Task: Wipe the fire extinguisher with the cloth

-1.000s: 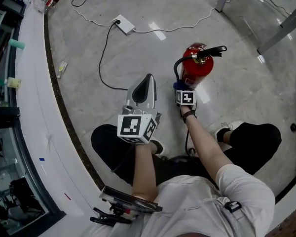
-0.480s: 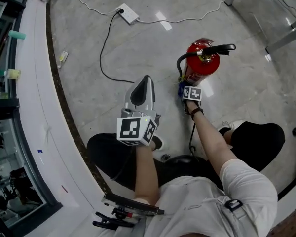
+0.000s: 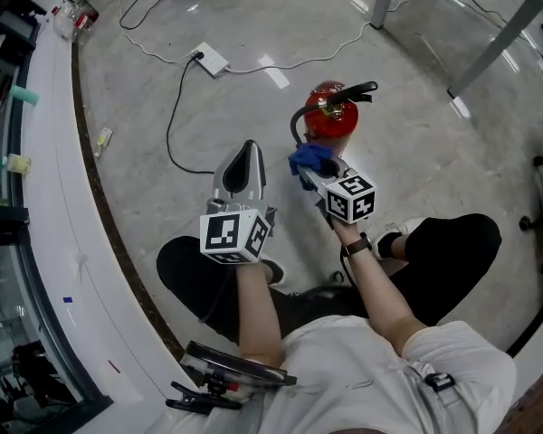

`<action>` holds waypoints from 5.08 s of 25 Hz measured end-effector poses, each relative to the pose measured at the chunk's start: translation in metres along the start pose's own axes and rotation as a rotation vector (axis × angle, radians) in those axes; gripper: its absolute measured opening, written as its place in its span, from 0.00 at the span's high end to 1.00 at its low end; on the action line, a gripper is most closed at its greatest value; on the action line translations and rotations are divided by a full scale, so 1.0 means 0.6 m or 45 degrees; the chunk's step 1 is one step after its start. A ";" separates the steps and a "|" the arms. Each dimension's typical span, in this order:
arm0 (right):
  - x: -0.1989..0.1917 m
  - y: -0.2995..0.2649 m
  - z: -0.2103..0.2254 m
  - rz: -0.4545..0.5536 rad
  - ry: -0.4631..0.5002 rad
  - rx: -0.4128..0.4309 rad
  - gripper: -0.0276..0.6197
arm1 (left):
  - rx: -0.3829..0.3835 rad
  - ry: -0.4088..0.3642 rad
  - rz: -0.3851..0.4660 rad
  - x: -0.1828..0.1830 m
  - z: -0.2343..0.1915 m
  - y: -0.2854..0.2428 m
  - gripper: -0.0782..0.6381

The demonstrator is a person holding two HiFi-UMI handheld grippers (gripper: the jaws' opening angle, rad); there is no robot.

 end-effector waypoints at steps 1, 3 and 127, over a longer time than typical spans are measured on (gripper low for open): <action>0.034 0.014 -0.006 0.092 0.063 -0.021 0.75 | 0.000 0.002 0.008 0.002 0.001 0.001 0.90; 0.096 0.029 -0.009 0.218 0.135 -0.073 0.75 | -0.004 0.004 0.021 0.006 0.003 0.003 0.90; -0.403 -0.173 0.329 -0.773 -0.027 -0.281 0.76 | 0.141 0.165 -0.258 -0.144 0.043 -0.051 0.89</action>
Point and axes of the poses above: the fingertips, and each gripper's own axes: y backward along the fingers, z to its right, x out of its top, the point moved 10 cm from there along y, backward along the fingers, and after that the axes turned 14 degrees about -x, right-handed, at the moved point
